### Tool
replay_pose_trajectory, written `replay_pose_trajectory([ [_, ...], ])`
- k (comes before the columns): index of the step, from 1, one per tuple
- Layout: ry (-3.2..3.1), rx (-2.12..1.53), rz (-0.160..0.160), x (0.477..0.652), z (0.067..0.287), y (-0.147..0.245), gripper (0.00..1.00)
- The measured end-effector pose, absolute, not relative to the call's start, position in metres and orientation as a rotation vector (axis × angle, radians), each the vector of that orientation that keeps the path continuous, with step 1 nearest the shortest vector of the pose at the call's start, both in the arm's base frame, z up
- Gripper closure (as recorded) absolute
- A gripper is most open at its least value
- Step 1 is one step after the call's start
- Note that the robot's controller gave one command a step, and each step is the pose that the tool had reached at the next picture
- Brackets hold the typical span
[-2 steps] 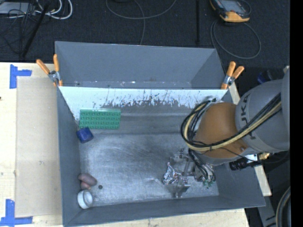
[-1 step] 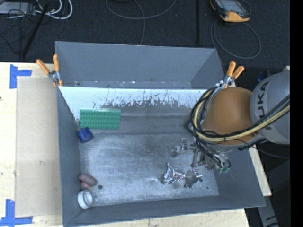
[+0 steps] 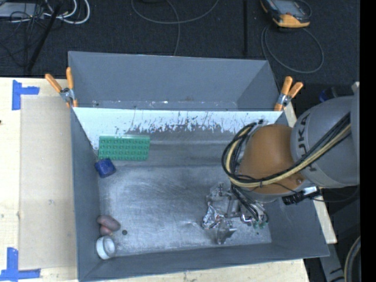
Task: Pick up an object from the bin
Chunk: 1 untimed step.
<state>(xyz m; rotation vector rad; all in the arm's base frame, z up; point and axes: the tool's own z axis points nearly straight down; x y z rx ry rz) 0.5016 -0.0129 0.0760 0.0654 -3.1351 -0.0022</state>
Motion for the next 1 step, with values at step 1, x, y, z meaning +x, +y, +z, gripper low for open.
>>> replay_pose_trajectory([
  [1,-3.139,0.07,-0.001,0.5028,0.0776,-0.0128,1.0],
])
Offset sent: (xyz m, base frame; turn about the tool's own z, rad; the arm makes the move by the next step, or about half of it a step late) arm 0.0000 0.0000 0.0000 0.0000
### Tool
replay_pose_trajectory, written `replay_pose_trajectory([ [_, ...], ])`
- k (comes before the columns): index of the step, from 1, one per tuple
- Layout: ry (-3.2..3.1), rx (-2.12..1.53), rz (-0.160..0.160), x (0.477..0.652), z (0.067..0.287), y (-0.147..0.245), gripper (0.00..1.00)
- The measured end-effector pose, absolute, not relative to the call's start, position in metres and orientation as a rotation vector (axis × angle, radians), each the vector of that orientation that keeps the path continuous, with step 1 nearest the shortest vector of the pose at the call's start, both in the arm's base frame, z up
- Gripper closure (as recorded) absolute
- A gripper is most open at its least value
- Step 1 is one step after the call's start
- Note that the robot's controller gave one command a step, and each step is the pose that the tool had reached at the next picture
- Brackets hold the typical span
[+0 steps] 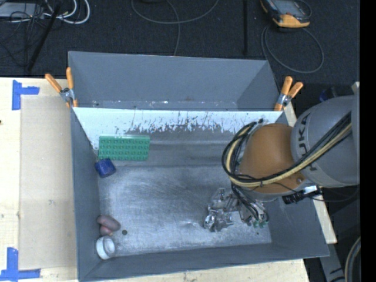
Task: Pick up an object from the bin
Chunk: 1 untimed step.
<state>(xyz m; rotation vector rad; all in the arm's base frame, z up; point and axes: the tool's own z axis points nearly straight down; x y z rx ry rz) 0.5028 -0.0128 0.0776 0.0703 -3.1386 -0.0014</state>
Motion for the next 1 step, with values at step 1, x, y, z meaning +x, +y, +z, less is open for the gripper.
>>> replay_pose_trajectory([
  [1,-3.146,0.152,0.0,0.4984,0.2448,0.0015,1.0],
])
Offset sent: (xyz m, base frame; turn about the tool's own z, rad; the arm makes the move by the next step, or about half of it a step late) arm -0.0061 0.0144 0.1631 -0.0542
